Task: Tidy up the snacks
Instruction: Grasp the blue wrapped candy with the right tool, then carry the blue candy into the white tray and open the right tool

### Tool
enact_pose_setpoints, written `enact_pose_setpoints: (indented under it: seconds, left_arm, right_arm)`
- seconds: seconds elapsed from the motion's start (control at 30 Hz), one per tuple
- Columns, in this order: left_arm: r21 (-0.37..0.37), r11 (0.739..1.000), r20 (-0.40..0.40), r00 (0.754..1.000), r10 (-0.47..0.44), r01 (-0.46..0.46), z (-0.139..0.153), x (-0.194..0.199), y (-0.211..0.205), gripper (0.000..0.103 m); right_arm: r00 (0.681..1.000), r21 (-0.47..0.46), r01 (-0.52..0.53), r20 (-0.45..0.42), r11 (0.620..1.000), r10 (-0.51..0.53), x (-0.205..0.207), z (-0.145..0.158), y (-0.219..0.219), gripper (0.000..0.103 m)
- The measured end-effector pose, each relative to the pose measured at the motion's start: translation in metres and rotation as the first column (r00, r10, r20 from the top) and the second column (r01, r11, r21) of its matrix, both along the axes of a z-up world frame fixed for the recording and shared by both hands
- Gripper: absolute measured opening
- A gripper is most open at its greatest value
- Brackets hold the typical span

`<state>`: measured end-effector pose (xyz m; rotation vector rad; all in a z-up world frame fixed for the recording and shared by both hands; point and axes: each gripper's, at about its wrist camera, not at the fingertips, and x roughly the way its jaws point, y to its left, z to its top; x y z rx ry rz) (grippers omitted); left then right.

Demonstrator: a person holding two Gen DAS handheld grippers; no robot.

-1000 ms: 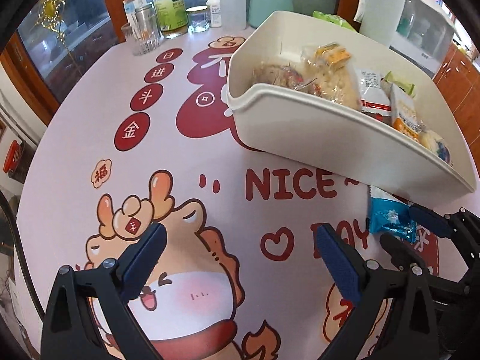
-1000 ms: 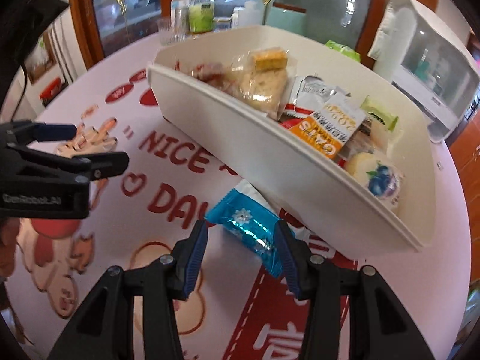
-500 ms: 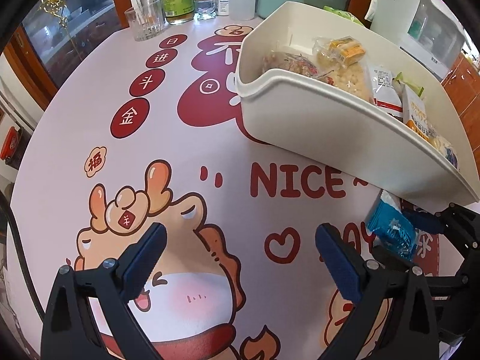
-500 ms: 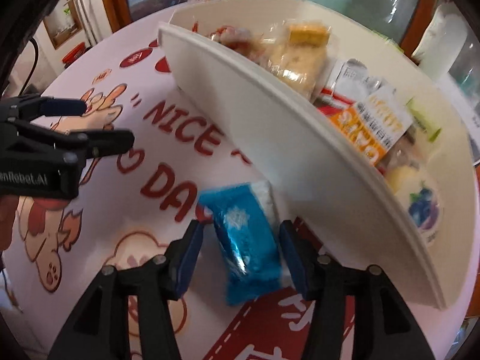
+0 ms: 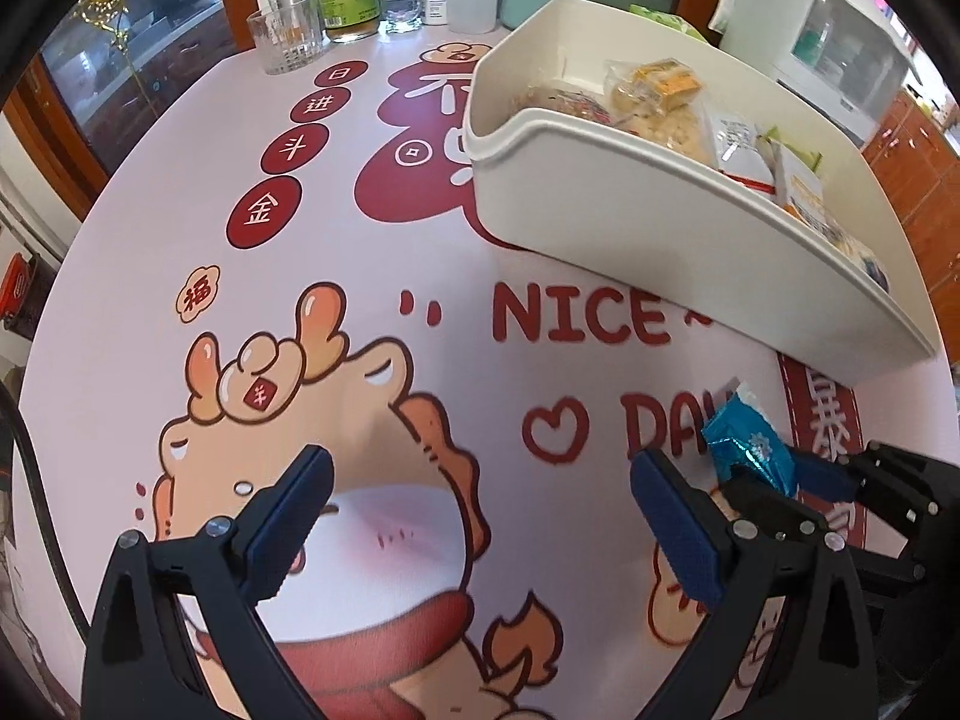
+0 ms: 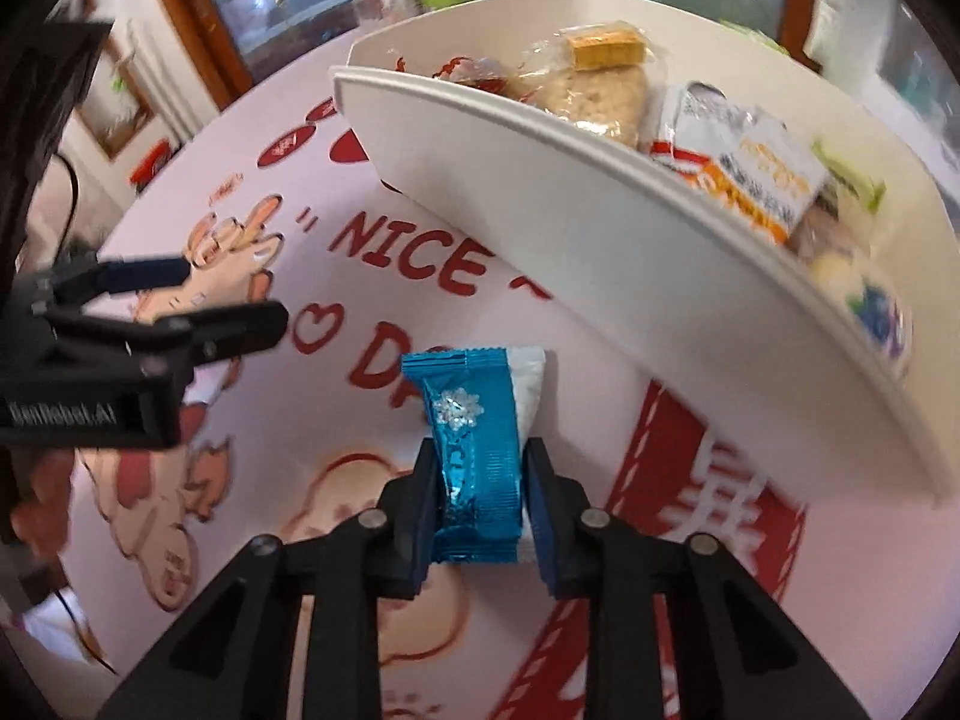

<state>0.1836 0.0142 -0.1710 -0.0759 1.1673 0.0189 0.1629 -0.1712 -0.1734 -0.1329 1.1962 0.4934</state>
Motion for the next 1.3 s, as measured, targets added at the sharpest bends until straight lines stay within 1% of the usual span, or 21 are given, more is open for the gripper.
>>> enact_pose_setpoints:
  seconds: [0.13, 0.23, 0.3, 0.47, 0.5, 0.6, 0.67, 0.73, 0.83, 0.97, 1.07, 1.17, 1.3]
  left_arm:
    - [0.0, 1.0, 0.016, 1.0, -0.026, 0.026, 0.013, -0.013, -0.003, 0.099]
    - [0.001, 0.999, 0.034, 0.999, -0.042, 0.042, 0.025, -0.019, -0.005, 0.099]
    - [0.002, 0.999, 0.045, 0.998, -0.055, 0.055, 0.035, -0.021, -0.008, 0.099]
    - [0.017, 0.996, 0.104, 0.991, -0.089, 0.088, 0.071, -0.023, -0.016, 0.099]
    - [0.024, 0.995, 0.125, 0.988, -0.096, 0.094, 0.082, -0.022, -0.018, 0.099]
    - [0.037, 0.994, 0.17, 0.98, -0.105, 0.1, 0.105, -0.013, -0.021, 0.099]
    - [0.055, 0.994, 0.196, 0.975, -0.106, 0.097, 0.119, -0.006, -0.023, 0.101]
    - [0.082, 0.992, 0.212, 0.971, -0.108, 0.092, 0.132, 0.002, -0.025, 0.102]
    - [0.114, 0.991, 0.249, 0.963, -0.103, 0.076, 0.153, 0.015, -0.027, 0.102]
    - [0.114, 0.991, 0.294, 0.95, -0.106, 0.075, 0.181, 0.037, -0.029, 0.102]
    - [0.123, 0.99, 0.327, 0.94, -0.1, 0.063, 0.199, 0.055, -0.03, 0.102]
    - [0.133, 0.99, 0.351, 0.932, -0.095, 0.051, 0.213, 0.076, -0.035, 0.102]
    - [0.147, 0.989, 0.361, 0.929, -0.079, 0.027, 0.214, 0.104, -0.04, 0.102]
  right_arm:
    - [0.996, 0.034, 0.087, -0.001, 0.996, -0.087, -0.015, 0.012, 0.001, 0.026]
    - [0.988, 0.065, 0.156, 0.009, 0.986, -0.157, -0.024, 0.029, 0.0, 0.026]
    - [0.982, 0.074, 0.184, 0.022, 0.98, -0.187, -0.026, 0.041, -0.001, 0.026]
    - [0.956, 0.128, 0.278, 0.059, 0.952, -0.287, -0.025, 0.085, -0.015, 0.026]
    - [0.95, 0.141, 0.291, 0.07, 0.946, -0.303, -0.024, 0.096, -0.018, 0.026]
    - [0.939, 0.168, 0.31, 0.1, 0.936, -0.329, -0.019, 0.121, -0.021, 0.026]
    - [0.929, 0.169, 0.323, 0.132, 0.931, -0.346, -0.015, 0.141, -0.024, 0.026]
    - [0.923, 0.163, 0.33, 0.153, 0.93, -0.354, -0.009, 0.155, -0.025, 0.026]
    - [0.905, 0.153, 0.341, 0.212, 0.928, -0.368, 0.003, 0.18, -0.029, 0.026]
    - [0.881, 0.158, 0.36, 0.266, 0.919, -0.391, 0.027, 0.206, -0.038, 0.026]
    - [0.861, 0.158, 0.385, 0.292, 0.909, -0.416, 0.049, 0.219, -0.045, 0.026]
    - [0.846, 0.171, 0.409, 0.296, 0.896, -0.443, 0.072, 0.227, -0.052, 0.026]
    - [0.829, 0.177, 0.438, 0.301, 0.881, -0.472, 0.098, 0.231, -0.056, 0.026]
